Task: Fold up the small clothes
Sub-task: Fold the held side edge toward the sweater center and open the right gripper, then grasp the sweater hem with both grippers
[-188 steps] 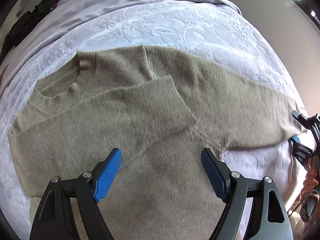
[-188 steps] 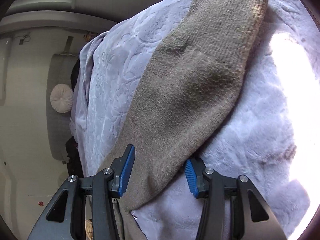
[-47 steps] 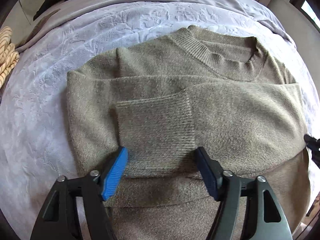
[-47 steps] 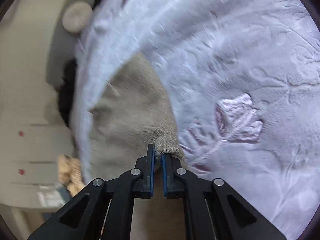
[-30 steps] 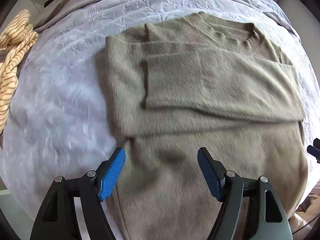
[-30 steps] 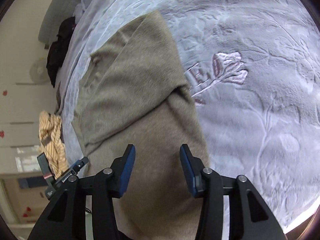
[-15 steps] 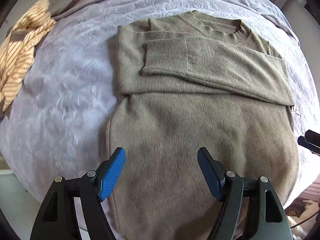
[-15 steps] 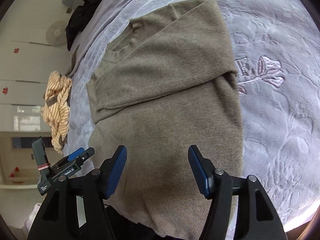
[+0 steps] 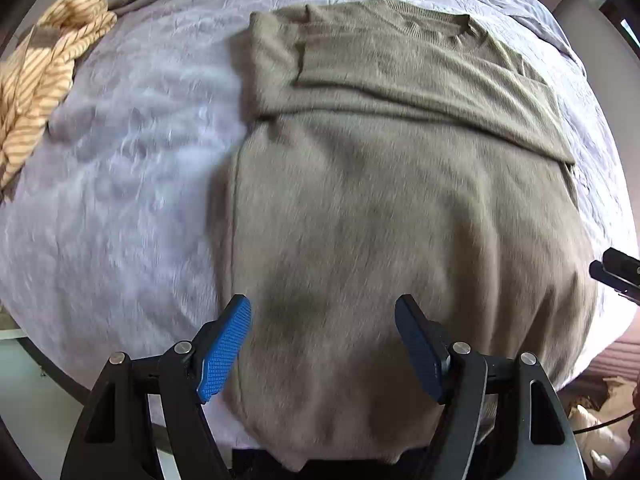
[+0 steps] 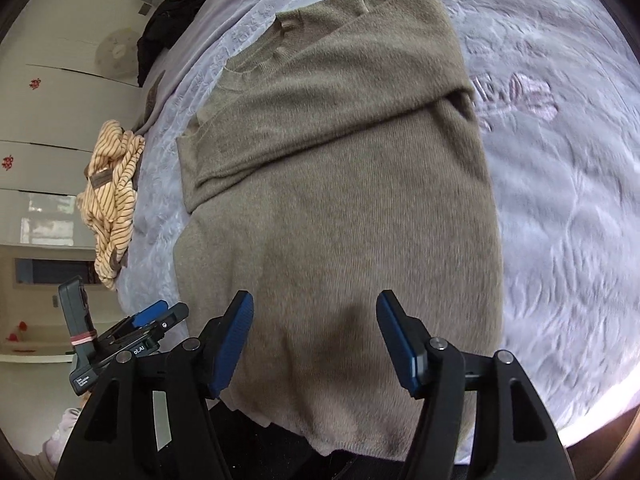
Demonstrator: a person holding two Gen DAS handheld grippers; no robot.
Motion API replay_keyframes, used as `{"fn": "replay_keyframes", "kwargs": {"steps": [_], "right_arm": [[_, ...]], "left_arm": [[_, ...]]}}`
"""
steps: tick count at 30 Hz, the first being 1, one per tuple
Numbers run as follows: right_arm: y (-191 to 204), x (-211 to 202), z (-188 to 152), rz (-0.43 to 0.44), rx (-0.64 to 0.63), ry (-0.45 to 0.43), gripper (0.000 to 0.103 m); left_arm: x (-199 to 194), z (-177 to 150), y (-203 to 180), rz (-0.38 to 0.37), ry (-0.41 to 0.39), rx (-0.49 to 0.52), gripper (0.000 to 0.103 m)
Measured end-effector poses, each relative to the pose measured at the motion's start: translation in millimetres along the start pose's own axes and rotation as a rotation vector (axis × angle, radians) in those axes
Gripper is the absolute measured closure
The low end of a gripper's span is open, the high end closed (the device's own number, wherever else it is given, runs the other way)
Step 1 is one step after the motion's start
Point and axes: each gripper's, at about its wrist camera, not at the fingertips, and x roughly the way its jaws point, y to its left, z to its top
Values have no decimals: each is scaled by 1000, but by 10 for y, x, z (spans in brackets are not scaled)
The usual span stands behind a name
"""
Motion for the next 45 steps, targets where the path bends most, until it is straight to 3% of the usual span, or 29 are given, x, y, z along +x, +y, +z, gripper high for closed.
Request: {"fn": "replay_keyframes", "kwargs": {"steps": [8, 14, 29, 36, 45], "right_arm": [[165, 210, -591, -10, 3, 26, 35], [276, 208, -973, -10, -19, 10, 27], [-304, -43, -1680, -39, 53, -78, 21], [-732, -30, -1699, -71, 105, -92, 21], [-1071, 228, -1491, 94, 84, -63, 19]], "left_arm": [[-34, -636, 380, -59, 6, -57, 27], [-52, -1017, 646, -101, 14, -118, 27], [92, -1288, 541, -272, 42, -18, 27], [364, -1347, 507, -320, 79, 3, 27], [530, -1379, 625, -415, 71, -38, 20]]}}
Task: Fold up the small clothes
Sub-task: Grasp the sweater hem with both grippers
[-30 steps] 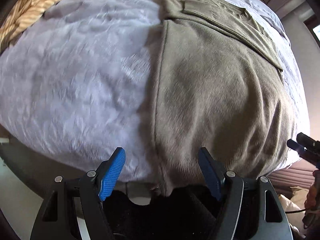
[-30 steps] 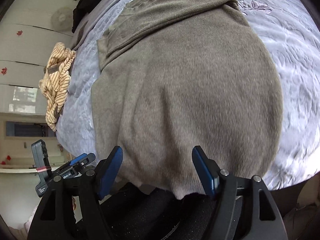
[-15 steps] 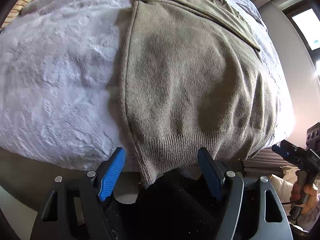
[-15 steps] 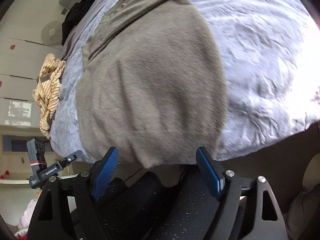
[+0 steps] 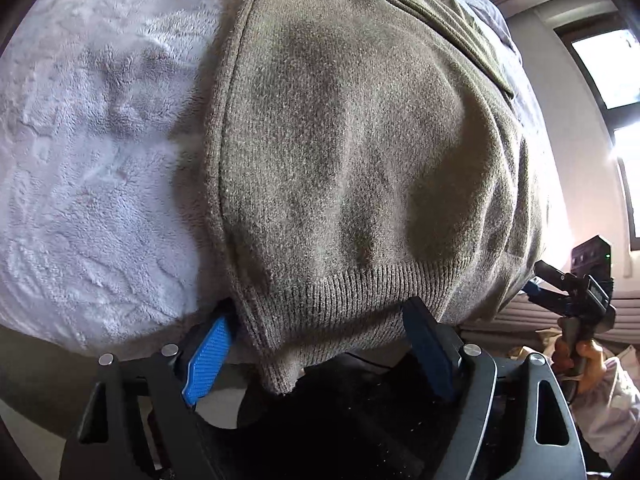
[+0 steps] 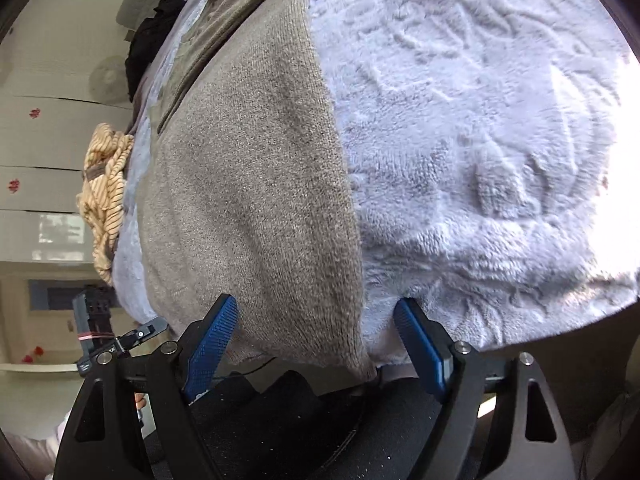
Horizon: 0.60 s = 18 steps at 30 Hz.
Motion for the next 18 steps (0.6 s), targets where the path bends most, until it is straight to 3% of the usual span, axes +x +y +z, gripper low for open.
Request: {"fn": "replay_keyframes", "kwargs": {"steps": [2, 4, 7, 9, 15, 16, 17, 18], "right_arm": [[-53, 8, 17, 44, 6, 15, 19], [-76, -11, 24, 99, 15, 30, 19], [-33, -75, 22, 258, 10, 38, 19], [-28, -59, 35, 308, 14, 43, 19], [-161, 132, 33, 281, 25, 77, 19], [-147, 154, 30, 283, 23, 84, 21], [-135, 183, 29, 285, 29, 98, 27], [-128, 204, 22, 279, 39, 107, 44]], "left_arm": [[-26, -1, 12, -22, -3, -14, 20], [-133, -8, -12, -125, -15, -16, 20], [-218, 17, -113, -200, -50, 22, 20], [-152, 49, -114, -150, -33, 32, 20], [-38, 64, -50, -98, -4, 9, 20], [-40, 60, -52, -89, -9, 7, 28], [-34, 59, -66, -77, -11, 8, 41], [4, 72, -125, -56, -8, 10, 49]]}}
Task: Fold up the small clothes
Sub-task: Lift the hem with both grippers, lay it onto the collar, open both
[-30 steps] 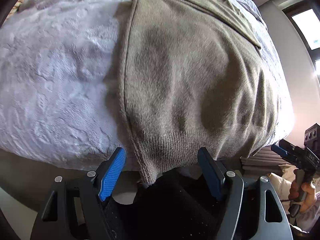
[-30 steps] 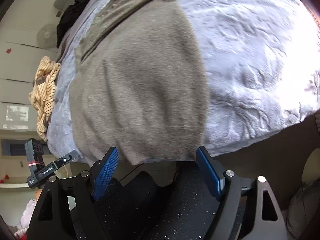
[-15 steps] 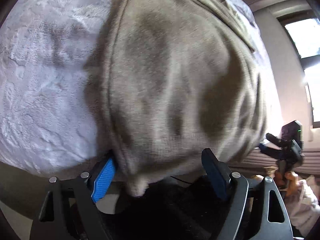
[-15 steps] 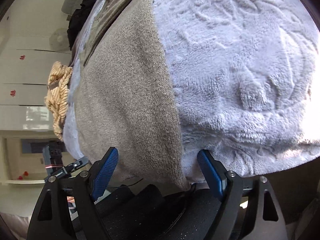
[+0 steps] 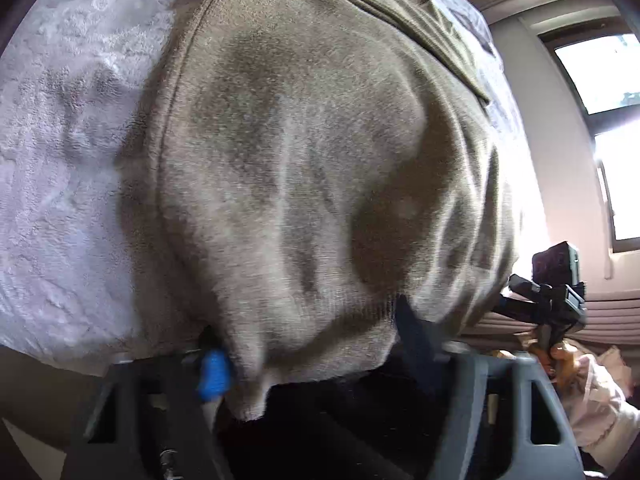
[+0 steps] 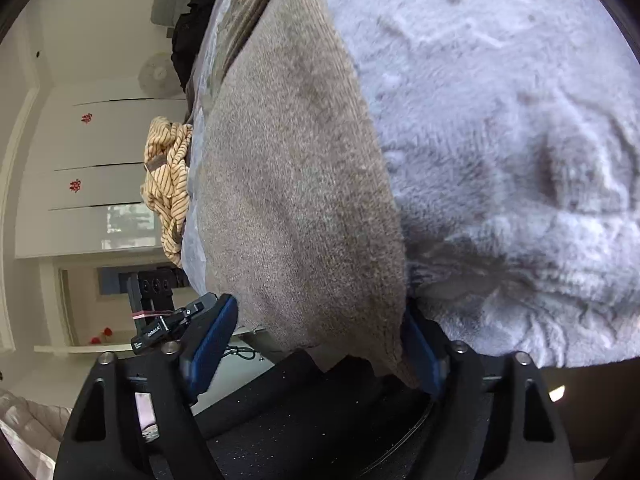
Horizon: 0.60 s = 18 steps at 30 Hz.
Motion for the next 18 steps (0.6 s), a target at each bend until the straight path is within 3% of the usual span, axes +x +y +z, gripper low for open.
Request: {"fn": "replay_keyframes", "kwargs": {"steps": [1, 2, 3, 11, 18], "right_arm": [[-8, 30, -9, -7, 17, 14, 59], [-19, 58, -16, -19, 31, 25, 91], [-28, 80, -32, -15, 45, 30, 90], [358, -134, -86, 169, 41, -60, 90], [838, -336, 181, 279, -1, -126, 90]], "left_arm": [[-3, 0, 9, 3, 3, 4, 65], [-6, -10, 21, -5, 5, 7, 74], [-26, -4, 33, -21, 8, 7, 86], [-462, 145, -20, -179, -82, -52, 87], [-878, 475, -169, -288, -189, -63, 87]]}}
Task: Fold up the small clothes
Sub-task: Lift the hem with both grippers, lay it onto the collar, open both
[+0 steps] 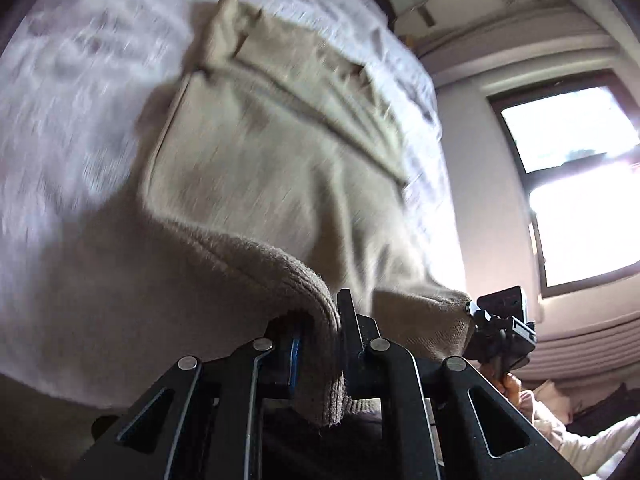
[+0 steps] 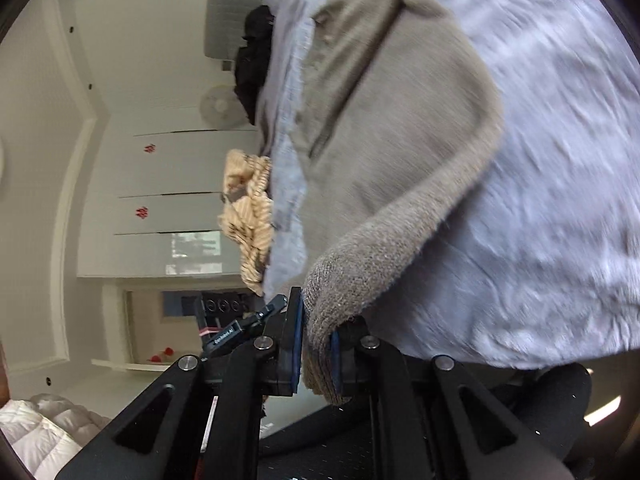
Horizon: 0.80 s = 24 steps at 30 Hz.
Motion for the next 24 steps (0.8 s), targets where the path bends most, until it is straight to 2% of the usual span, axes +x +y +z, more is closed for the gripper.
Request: {"fn": "replay_keyframes", "kwargs": {"steps": [8, 14, 20, 24], "right_arm": [[613, 57, 636, 72, -86, -39, 90], [969, 116, 1355, 106, -136, -76, 90], [1112, 263, 2156, 106, -147, -92, 90], [895, 386, 2666, 94, -66, -113, 90]], "left_arm": [[-62, 762, -240, -63, -111, -5, 87], [-71, 1446, -334, -80, -187, 6, 87], [148, 2181, -343, -45, -246, 8, 87], [497, 2559, -215, 3, -246, -7, 87]]}}
